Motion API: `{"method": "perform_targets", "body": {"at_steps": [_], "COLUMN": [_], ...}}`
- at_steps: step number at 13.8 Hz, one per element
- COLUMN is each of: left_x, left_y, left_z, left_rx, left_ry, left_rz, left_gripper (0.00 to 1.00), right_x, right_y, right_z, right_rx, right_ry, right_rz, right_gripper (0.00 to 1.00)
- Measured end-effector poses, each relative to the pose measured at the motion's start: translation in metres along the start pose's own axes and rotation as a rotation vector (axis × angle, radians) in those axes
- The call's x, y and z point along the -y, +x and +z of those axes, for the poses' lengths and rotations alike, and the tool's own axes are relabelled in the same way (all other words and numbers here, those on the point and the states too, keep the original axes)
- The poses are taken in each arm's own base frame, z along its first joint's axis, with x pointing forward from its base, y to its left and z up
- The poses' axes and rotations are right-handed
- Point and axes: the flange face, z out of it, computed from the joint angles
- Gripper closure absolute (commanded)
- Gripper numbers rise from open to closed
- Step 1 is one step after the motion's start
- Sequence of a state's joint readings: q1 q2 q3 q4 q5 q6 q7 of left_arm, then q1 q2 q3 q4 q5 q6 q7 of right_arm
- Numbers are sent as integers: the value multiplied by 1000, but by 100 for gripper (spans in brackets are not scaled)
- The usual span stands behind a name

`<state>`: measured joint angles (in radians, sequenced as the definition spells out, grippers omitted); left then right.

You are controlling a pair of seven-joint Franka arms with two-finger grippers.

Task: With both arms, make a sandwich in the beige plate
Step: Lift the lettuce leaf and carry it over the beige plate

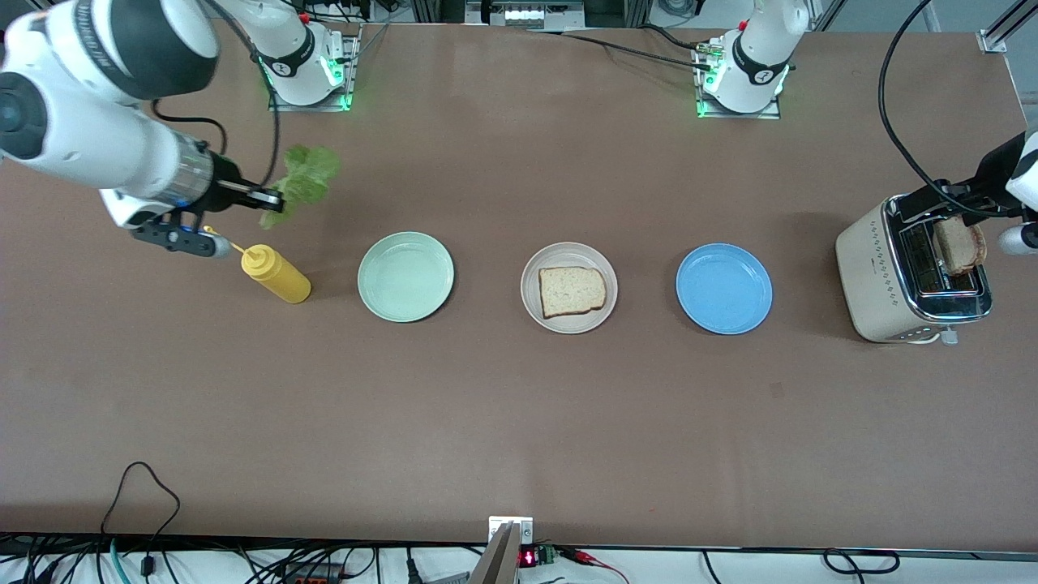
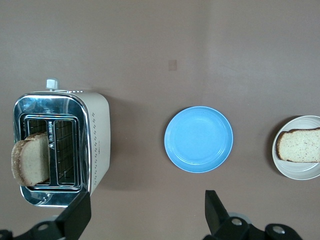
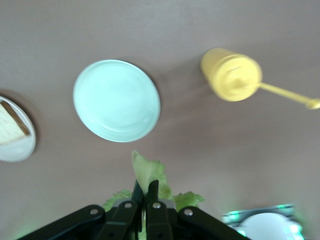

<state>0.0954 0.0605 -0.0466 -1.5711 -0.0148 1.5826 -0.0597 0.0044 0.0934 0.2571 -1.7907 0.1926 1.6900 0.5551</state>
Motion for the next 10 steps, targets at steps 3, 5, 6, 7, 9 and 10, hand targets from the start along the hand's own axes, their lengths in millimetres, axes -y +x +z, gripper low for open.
{"method": "perform_targets", "body": {"at_steps": [3, 5, 6, 7, 9, 10], "left_x": [1, 2, 2, 2, 1, 0], "left_y": [0, 0, 0, 0, 0, 0], "left_z": [0, 0, 0, 0, 0, 0], "left_rx": [0, 0, 0, 0, 0, 0], "left_ry": [0, 0, 0, 0, 0, 0], "left_rz": [-3, -3, -3, -3, -1, 1], "left_gripper": [0, 0, 0, 0, 0, 0], "right_x": [76, 121, 140, 158, 192, 207], "right_y": [-25, -45, -54, -61, -71, -75], "right_z": [38, 71, 87, 102, 126, 135], "right_rx": [-30, -35, -39, -44, -50, -47], "right_ry": [33, 41, 51, 66, 109, 125], "right_rz": [151, 241, 288, 338, 441, 486], "right_gripper": [100, 100, 100, 100, 100, 100]}}
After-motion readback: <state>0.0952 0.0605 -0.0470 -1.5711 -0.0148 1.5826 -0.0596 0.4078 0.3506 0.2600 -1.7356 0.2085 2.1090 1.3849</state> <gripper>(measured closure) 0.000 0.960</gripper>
